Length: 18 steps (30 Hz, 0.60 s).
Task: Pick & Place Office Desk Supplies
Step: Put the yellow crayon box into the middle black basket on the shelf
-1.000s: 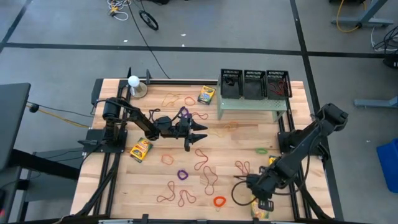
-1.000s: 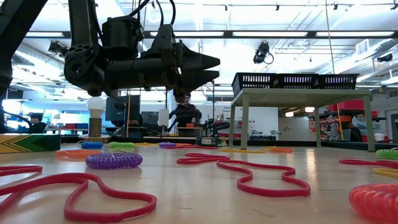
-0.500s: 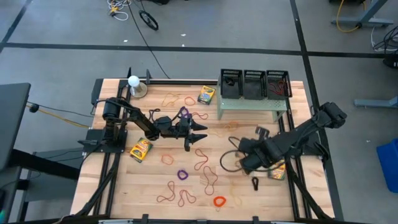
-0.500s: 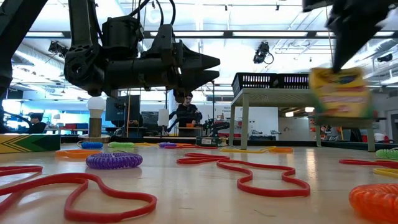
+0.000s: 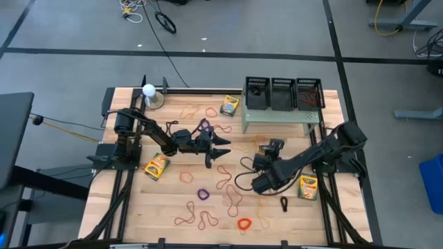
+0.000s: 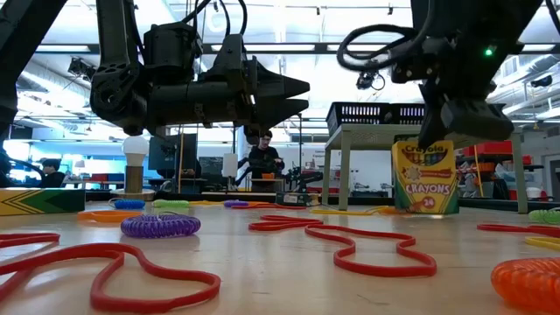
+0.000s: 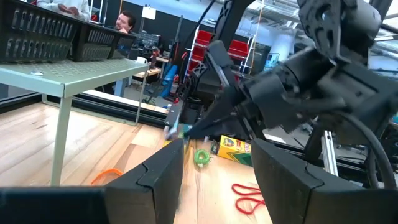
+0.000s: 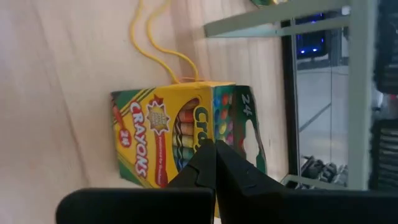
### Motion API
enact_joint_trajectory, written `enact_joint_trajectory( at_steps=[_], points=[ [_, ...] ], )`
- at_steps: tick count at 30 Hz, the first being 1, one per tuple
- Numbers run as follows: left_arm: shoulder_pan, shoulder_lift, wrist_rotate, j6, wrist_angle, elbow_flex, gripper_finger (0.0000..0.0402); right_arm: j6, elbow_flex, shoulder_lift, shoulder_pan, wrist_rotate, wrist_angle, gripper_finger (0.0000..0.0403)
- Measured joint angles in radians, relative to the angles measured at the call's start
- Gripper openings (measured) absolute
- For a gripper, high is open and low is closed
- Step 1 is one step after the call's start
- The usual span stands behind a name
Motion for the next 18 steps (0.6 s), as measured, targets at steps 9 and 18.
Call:
enact_joint_trajectory(
  at_steps=[9, 18],
  points=[
    [0.000, 0.000, 0.000, 0.000, 0.000, 0.000, 0.0195, 0.026, 0.004, 0.030, 0.047, 0.000, 0.023, 0.0006],
    [0.000, 0.000, 0.000, 0.000, 0.000, 0.000, 0.0195, 0.044, 0.020, 0.025, 0.051, -0.080, 0.031, 0.0059]
  ],
)
